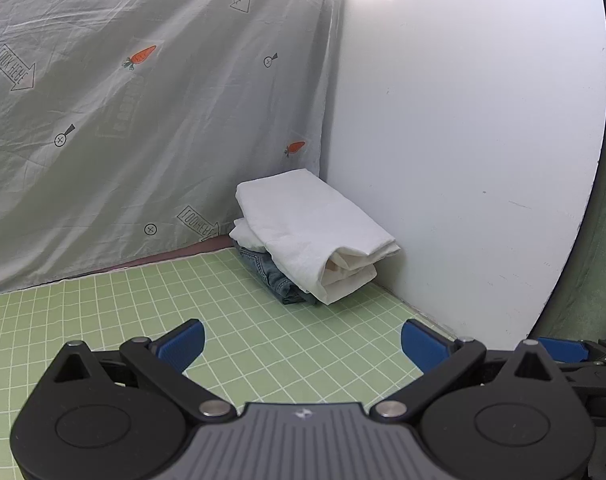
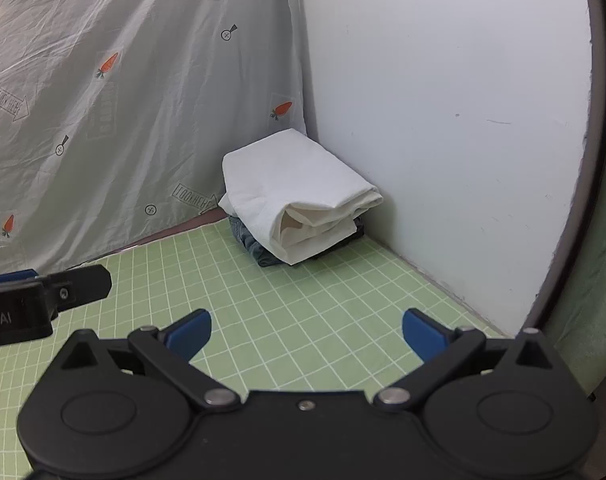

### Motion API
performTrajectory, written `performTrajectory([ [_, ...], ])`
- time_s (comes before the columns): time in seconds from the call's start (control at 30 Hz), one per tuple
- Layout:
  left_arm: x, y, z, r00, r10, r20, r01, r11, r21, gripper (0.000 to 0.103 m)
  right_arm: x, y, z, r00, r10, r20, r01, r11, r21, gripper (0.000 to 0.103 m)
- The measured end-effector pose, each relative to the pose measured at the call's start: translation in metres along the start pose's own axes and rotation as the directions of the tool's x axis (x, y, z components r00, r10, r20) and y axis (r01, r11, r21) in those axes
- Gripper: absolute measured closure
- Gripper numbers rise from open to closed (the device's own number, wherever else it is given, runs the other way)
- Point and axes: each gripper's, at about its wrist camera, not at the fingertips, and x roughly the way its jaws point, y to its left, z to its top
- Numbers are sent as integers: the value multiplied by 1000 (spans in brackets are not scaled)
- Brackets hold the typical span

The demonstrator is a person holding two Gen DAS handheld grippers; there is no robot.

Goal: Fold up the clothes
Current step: 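Open both tools and withdraw from the stacked clothes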

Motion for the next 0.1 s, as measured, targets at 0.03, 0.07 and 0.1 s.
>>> performTrajectory([
  [0.03, -2, 1, -1, 1000, -6, -2, 6, 1000, 5, 0, -2, 2, -1, 1000, -2, 1, 2, 1000, 2, 0],
  [0.07, -5, 3, -2, 1000, -6, -1, 6, 1000, 8, 0, -5, 5, -2, 1000, -4, 3, 4, 1000, 3, 0],
  [0.1, -7, 4, -3, 1000, -6, 0, 6, 1000, 11, 0, -6, 7, -3, 1000, -7, 5, 7, 1000, 2, 0],
])
